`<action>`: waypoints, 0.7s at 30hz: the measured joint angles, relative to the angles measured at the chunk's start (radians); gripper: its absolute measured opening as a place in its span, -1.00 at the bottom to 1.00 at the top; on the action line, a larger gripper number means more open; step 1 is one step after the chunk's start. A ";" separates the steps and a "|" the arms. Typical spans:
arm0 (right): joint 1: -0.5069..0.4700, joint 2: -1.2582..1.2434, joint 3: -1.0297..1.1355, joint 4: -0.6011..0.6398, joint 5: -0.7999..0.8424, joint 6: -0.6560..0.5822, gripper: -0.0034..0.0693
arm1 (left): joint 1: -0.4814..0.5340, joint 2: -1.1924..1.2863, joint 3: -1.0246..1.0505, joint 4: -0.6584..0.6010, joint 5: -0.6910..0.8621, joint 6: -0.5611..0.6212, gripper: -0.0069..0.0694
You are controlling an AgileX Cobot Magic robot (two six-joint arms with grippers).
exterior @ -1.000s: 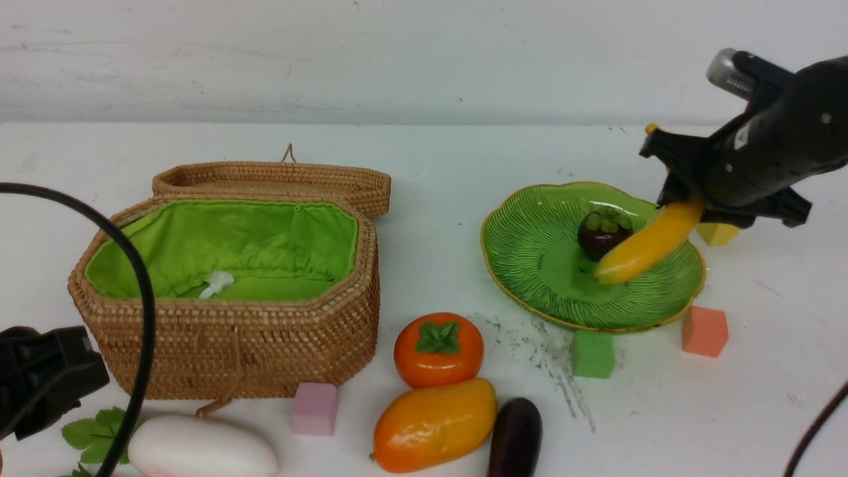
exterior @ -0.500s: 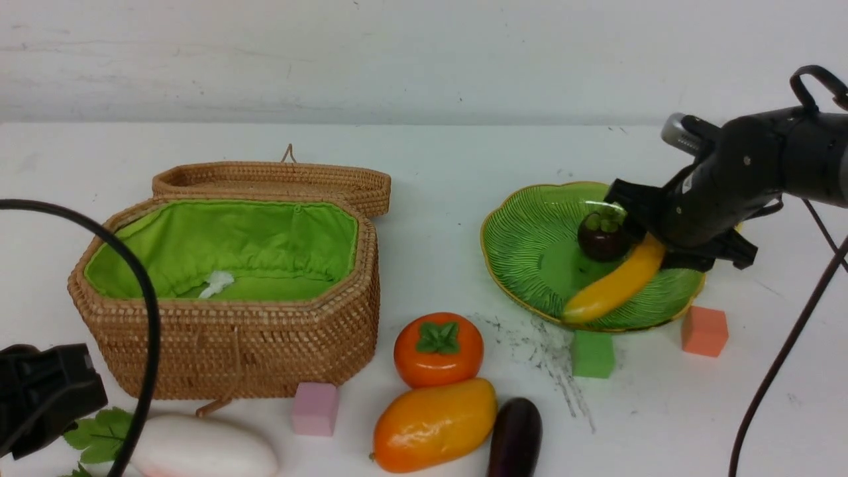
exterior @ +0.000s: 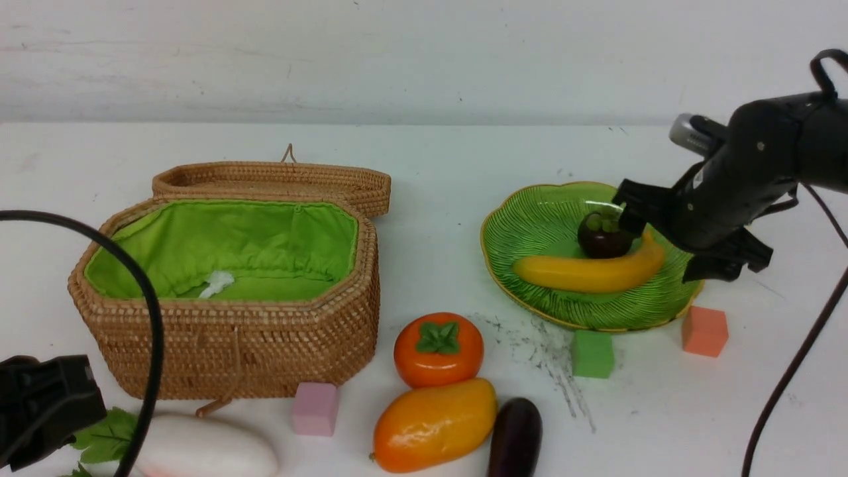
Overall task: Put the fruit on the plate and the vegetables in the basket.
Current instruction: Use the right arm to grab a banana and put it into the right plate, then grab a tomato with your right arm and place it on the plate on the right.
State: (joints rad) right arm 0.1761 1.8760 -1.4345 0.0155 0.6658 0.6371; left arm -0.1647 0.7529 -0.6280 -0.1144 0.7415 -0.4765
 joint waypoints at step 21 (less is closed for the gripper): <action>0.234 -0.196 0.000 0.417 0.234 -0.671 0.67 | 0.000 0.000 0.000 -0.002 -0.001 0.000 -0.19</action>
State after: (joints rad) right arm 0.4102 1.6799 -1.4345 0.4321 0.8995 -0.0340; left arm -0.1647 0.7529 -0.6280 -0.1162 0.7402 -0.4765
